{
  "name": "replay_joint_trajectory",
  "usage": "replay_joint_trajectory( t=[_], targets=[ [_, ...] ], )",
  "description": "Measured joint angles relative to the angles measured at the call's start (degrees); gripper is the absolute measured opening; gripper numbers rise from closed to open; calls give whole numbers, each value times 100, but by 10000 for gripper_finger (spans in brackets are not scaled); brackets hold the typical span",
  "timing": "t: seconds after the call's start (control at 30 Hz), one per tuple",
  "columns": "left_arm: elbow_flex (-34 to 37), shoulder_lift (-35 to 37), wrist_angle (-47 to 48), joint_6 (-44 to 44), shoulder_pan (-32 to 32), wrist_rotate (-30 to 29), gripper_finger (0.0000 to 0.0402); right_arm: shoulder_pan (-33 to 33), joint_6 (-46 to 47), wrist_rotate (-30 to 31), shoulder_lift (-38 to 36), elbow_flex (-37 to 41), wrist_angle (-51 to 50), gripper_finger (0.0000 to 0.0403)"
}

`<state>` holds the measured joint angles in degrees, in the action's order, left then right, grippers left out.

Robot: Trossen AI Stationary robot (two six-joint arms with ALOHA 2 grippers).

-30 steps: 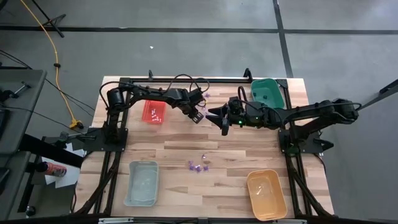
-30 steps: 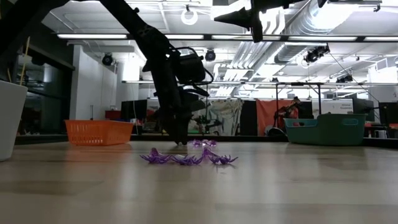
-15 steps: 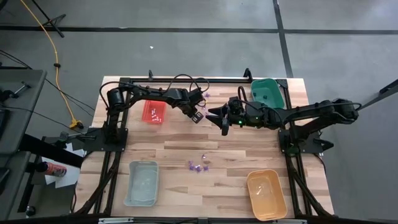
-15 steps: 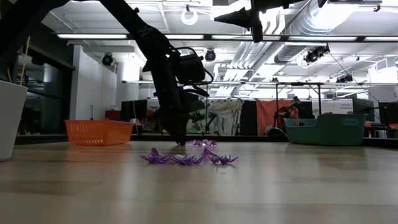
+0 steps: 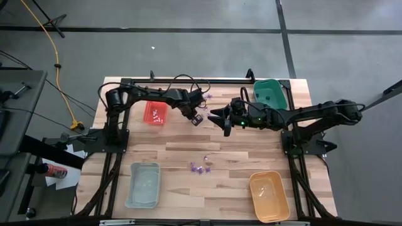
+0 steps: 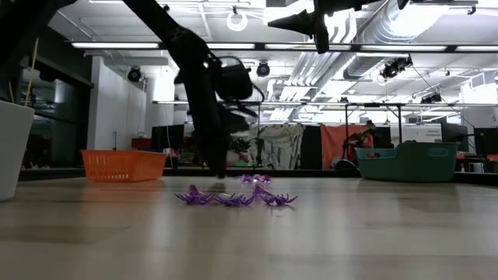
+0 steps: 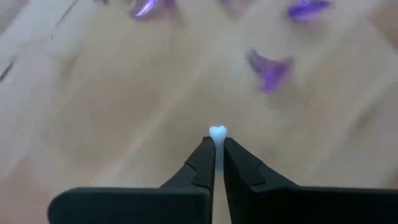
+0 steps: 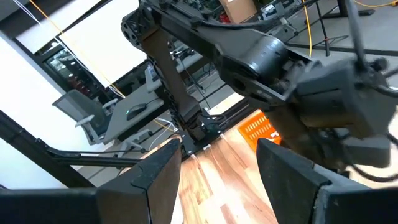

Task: Sort Halloween decoration
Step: Put the white bone toy into the orange bin

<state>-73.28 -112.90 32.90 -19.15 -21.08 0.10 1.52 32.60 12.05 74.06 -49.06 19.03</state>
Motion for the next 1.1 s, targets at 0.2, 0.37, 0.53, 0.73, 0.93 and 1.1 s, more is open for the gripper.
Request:
replay_joint_trajectory(
  t=[0.2, 0.37, 0.53, 0.73, 0.93, 1.1],
  targets=[
    [-28, 934, 25, 323, -47, -80, 4, 0, -165, 3, 2, 0, 10, 204],
    [-37, 2019, -31, 383, -5, -230, 4, -2, -312, 227, 2, 0, 33, 204],
    [-39, 3046, -302, 494, 184, -272, 4, -2, -486, 536, 2, 0, 38, 204],
    [-42, 3906, -662, 1060, 653, -227, 3, -4, -834, 592, 2, 0, 84, 204],
    [-14, 4288, -935, 1356, 1260, -223, 3, -4, -1129, 464, 2, 0, 275, 204],
    [1159, 4745, -2649, 1147, 1627, -231, 3, -3, -1212, 258, 2, 1, 354, 204]
  ],
)
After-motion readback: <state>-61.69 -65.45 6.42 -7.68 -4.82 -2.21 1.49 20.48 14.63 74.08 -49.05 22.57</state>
